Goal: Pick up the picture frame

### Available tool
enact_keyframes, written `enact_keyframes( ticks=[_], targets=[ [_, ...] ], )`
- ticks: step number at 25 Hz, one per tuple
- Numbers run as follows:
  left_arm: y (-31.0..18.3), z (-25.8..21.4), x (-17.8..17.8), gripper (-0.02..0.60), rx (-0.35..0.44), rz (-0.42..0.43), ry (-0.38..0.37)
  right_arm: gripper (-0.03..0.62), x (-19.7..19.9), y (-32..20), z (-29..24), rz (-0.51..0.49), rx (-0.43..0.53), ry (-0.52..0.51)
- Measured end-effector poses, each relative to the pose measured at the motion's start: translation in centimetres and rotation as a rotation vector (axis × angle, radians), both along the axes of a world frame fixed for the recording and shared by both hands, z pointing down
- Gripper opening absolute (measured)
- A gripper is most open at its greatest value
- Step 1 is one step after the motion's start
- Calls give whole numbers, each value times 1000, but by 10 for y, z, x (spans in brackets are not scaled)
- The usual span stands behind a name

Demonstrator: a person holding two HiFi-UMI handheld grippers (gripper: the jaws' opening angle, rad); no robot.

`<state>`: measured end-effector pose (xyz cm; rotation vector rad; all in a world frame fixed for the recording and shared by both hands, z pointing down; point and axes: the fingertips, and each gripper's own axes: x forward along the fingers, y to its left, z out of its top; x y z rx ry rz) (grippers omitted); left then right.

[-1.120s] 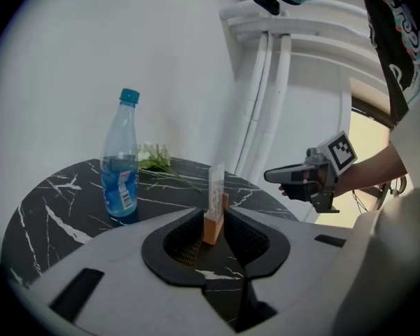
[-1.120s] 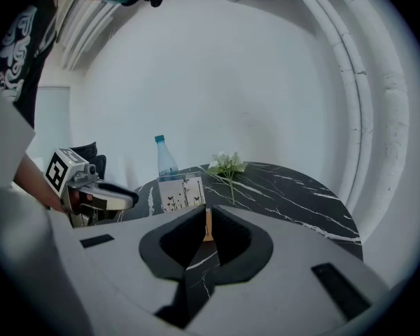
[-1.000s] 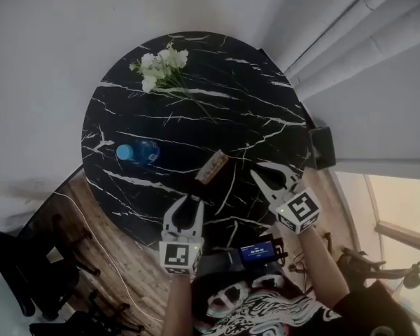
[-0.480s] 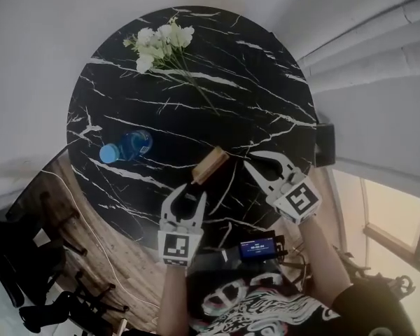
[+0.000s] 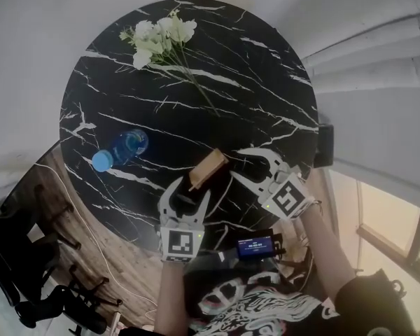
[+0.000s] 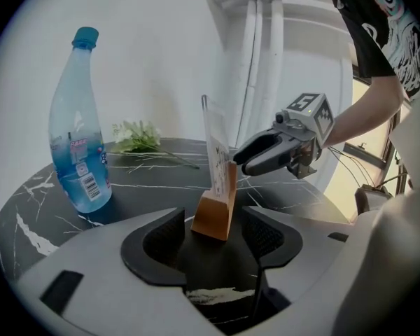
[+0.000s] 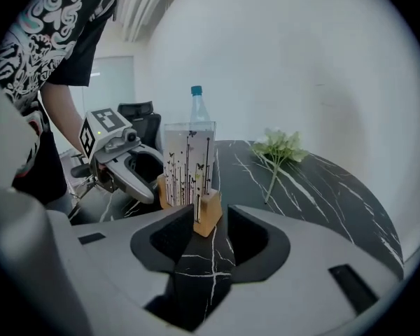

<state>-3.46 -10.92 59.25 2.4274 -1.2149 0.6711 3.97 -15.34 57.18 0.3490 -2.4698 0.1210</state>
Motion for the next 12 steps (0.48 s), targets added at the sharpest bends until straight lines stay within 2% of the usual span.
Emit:
enact_keyframes(
  ticks=[2, 4, 6, 9, 12],
  targets=[
    [-7, 0, 2, 250, 20, 14, -10, 138, -4, -2, 5, -43, -6, 20],
    [-11, 0, 4, 250, 28, 27, -13, 144, -8, -4, 9, -87, 7, 41],
    [-11, 6, 4, 249, 1, 31, -20, 144, -13, -7, 11, -124, 32, 44],
    [-8, 14, 4, 234, -32, 52, -68, 143, -21, -9, 14, -175, 48, 52],
    [-8, 14, 7, 218, -9, 95, -125, 144, -26, -7, 16, -221, 51, 69]
  ],
)
